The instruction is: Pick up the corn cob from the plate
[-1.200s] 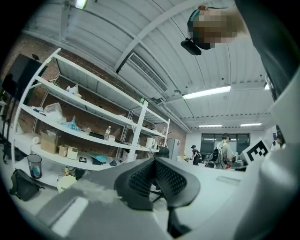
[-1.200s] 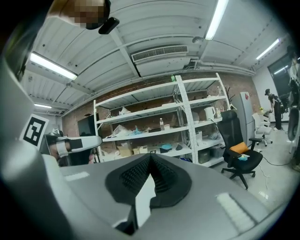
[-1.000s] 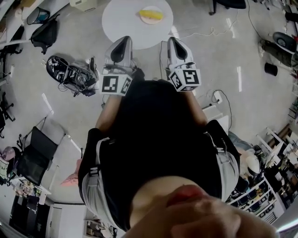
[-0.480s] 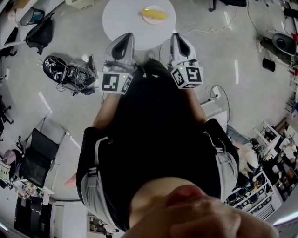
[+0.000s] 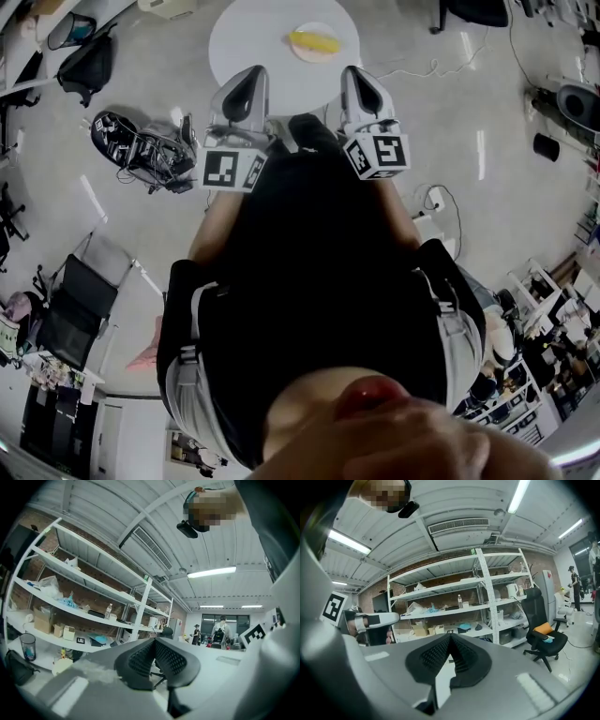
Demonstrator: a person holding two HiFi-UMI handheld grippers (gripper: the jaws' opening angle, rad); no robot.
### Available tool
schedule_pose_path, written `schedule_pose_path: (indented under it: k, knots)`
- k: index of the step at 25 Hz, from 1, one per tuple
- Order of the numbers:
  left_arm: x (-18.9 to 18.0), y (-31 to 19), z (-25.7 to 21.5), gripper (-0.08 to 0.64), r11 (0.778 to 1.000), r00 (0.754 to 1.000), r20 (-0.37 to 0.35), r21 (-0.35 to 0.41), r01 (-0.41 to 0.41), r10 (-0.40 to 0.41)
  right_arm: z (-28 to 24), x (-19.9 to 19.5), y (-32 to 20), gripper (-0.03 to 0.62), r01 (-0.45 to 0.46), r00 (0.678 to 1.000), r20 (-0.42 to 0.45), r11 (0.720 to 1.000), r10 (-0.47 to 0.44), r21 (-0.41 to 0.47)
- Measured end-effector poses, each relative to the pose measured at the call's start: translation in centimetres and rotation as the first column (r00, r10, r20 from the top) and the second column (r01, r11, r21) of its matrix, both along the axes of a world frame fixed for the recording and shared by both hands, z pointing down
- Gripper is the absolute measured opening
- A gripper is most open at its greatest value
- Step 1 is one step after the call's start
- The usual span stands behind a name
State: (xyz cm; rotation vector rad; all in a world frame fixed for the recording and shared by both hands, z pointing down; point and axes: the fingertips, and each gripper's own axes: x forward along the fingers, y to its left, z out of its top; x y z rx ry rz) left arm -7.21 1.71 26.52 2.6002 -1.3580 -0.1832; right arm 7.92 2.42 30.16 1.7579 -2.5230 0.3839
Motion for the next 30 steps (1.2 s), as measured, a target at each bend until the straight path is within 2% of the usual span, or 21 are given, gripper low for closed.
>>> schedule_pose_path:
  k: [5,12,30]
  knots:
    - [0.7,-2.4,0.2,0.005,1.0,1.0,0.014,-0.002,0.017,-0.017,0.5,0.7,-2.4,0.006,0.026,1.0,-0.001,1.0,-0.026,-0.007]
    - [1.7,-4.3,2.1,0.005,0.999,1.0,0.029,-0.048,0.009,-0.007,2.6,1.6,-4.8,0.006,0.038,0.999,0.0,0.998,-0.038,-0.046]
    - [3.3,-7.4,5.7,0.005,0.993,1.0,0.029,-0.118,-0.008,0.012,9.6,2.7,-7.2,0.006,0.046,0.998,-0.032,0.982,-0.053,-0.181]
